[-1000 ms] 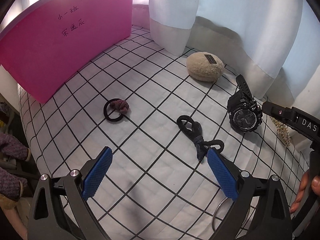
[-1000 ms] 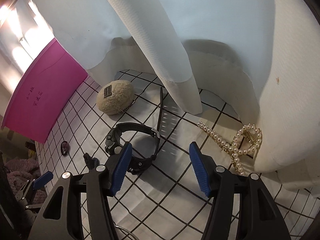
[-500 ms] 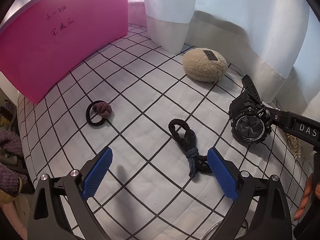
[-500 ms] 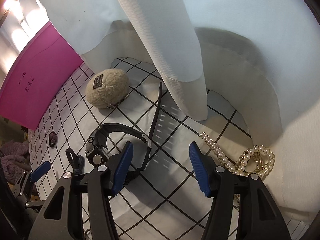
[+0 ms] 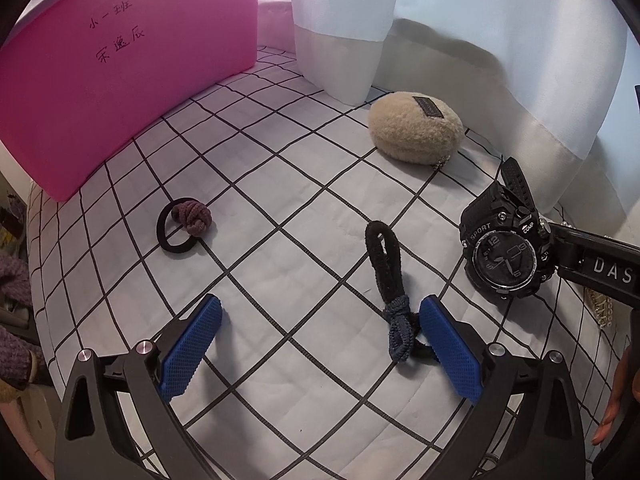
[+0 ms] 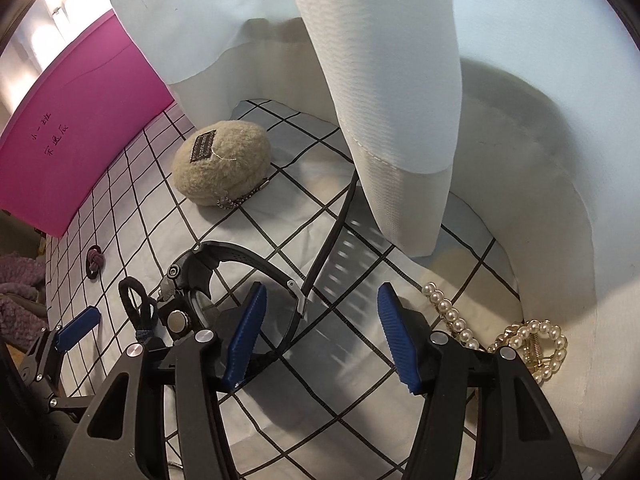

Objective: Organize jewelry
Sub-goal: 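Grasp the black watch with the right tool while the left tool grasps the black hair tie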

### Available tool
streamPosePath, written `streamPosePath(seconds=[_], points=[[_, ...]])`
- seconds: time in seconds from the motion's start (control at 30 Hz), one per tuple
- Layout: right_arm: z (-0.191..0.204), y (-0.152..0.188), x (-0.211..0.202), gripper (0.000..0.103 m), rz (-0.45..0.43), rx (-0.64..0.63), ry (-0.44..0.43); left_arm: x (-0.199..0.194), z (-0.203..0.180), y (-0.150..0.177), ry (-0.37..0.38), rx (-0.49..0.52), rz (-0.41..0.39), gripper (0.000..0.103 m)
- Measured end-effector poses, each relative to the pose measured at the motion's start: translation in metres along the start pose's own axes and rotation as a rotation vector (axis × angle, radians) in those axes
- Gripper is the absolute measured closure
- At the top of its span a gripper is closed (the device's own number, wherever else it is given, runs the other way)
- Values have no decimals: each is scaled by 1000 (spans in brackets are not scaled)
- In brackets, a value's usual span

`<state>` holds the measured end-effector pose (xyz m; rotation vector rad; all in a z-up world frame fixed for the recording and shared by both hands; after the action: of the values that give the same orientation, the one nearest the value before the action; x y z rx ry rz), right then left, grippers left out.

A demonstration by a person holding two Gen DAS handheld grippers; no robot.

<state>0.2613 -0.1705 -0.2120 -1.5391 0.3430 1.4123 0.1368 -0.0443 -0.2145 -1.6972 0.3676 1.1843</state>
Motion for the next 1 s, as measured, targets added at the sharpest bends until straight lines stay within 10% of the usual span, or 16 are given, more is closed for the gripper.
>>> streamPosePath(seconds=[0.17,0.33,1.0], points=[[-3,5,-6,80,-11,-36,18,-11,-7,3,37,38,-28,30],[-2,7,-6,92,-23,-5,-11,-17,-14,4,116,52,-20,87],[5,32,-63,93,-219,12,-63,-72,25,9,136,-16,-69,90]])
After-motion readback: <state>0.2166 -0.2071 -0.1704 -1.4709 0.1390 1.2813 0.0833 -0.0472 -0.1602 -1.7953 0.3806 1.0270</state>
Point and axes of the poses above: each gripper's, at about its wrist camera, not at the fingertips, and x roughly the way its jaws point, z to its left, y to its underside, the point moved 4 cm from there along x, roughly the way its jaws point, and after that the axes turned 2 degrees about -z, right-handed, at the moved point
